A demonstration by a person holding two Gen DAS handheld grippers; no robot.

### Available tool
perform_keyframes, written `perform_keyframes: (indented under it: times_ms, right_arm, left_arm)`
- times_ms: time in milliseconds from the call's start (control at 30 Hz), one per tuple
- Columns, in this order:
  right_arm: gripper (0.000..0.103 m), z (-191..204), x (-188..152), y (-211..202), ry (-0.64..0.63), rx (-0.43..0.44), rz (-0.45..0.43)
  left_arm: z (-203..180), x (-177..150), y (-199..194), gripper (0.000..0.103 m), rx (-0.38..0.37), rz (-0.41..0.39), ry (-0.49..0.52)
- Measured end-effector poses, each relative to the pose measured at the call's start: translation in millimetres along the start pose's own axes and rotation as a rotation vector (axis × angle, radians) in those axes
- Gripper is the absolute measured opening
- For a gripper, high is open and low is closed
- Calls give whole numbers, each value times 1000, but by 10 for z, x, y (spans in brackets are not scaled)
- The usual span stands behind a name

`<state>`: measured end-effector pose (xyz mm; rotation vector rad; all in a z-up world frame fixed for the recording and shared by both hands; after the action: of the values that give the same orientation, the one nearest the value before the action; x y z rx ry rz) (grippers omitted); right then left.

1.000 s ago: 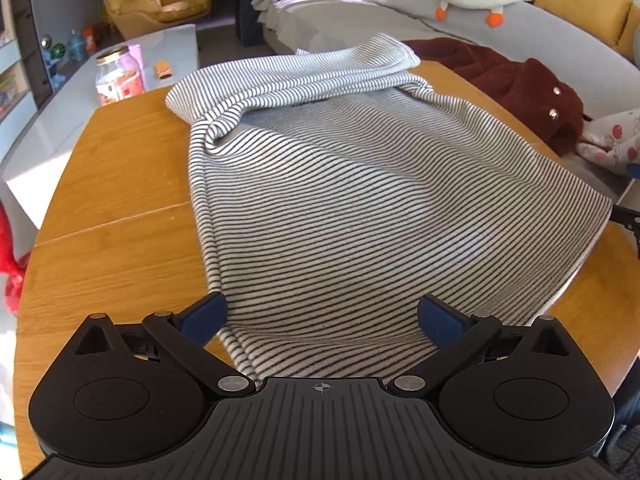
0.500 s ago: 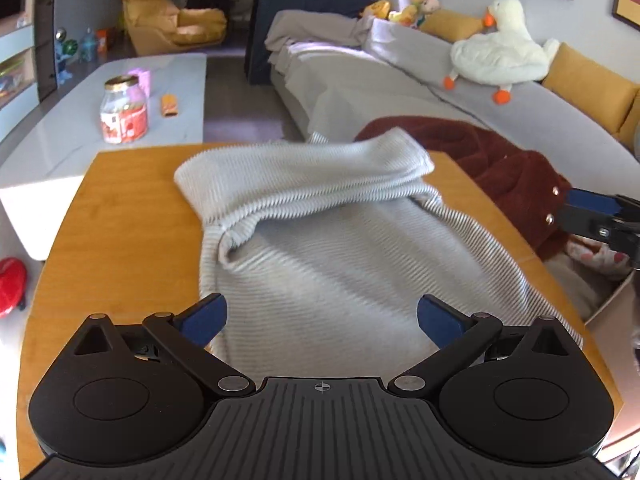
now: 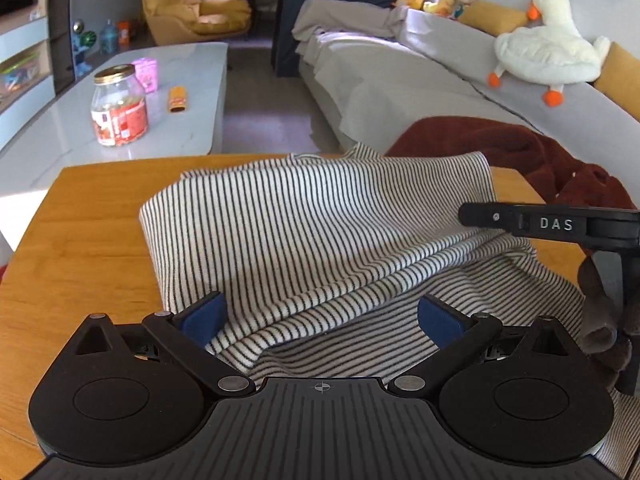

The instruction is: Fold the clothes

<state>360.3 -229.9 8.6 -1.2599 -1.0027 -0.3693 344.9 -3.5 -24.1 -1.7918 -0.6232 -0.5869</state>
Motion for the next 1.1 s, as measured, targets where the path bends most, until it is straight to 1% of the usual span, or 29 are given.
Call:
perform_keyframes:
  times_ms: [100, 233, 300, 367, 433, 500, 567, 600, 700, 767, 800, 833, 900, 967, 1000, 1033, 1100]
  right_arm:
    - [40, 26, 11, 7, -29, 5, 7]
    - [44, 60, 23, 13, -65, 11, 15]
    - [45, 58, 18, 2, -62, 10, 11]
    - [45, 32, 60, -14, -46, 15, 19]
    - [47, 16, 171, -34, -34, 28, 18]
    - [48, 11, 305, -67, -36, 39, -6]
    - [54, 19, 490, -48, -50, 55, -39]
    - [56, 38, 580, -3, -64, 61, -51]
    - [56, 133, 826, 310, -93, 88, -41]
    - [47, 184, 927, 580, -97, 100, -20]
    - [36, 196, 953, 705, -97, 90, -9]
    - [32, 192, 962, 823, -85, 84, 13]
    - [32, 164, 922, 1040, -44, 104, 72]
    - [31, 157, 855, 1184, -32, 126, 116]
    - [24, 188, 850, 1187, -61, 118, 106]
    - [6, 215, 849, 1174, -82, 112, 98]
    - [6, 256, 871, 1040, -88, 114, 88]
  left_arm:
    - [-7, -34, 1, 103, 10, -4, 23]
    - [9, -22, 14, 103, 10, -1, -2]
    - [23, -17, 12, 103, 6, 3, -20]
    - [19, 0, 12, 103, 4, 24, -21]
    - [24, 28, 16, 103, -4, 51, -16]
    - [32, 44, 14, 103, -17, 77, -2]
    - [38, 51, 8, 103, -33, 102, 20]
    - [43, 46, 6, 103, -39, 104, 25]
    - [45, 24, -4, 103, -44, 92, 29]
    - [48, 18, -23, 103, -46, 72, 16]
    - [53, 17, -39, 103, -50, 62, 6]
    - [68, 22, -84, 103, -60, 53, -3]
    - [101, 33, -185, 103, -82, 37, -23]
    - [160, 71, -323, 103, -84, 10, -31]
    - [197, 99, -385, 103, -70, -8, -34]
    - [235, 127, -445, 103, -55, -26, -36]
    - [330, 210, -558, 103, -28, -60, -71]
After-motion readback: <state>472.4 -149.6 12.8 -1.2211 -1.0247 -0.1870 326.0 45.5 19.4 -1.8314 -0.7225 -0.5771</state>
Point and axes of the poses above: each gripper's, at about its wrist camera, not at the fingertips, and y roughly the way its jaws point, z to its left, x to its top, the point moved 4 cm from there along y, roughly the way its jaws point, and after that the axes turned 13 degrees about -y, right-handed, at the moved point
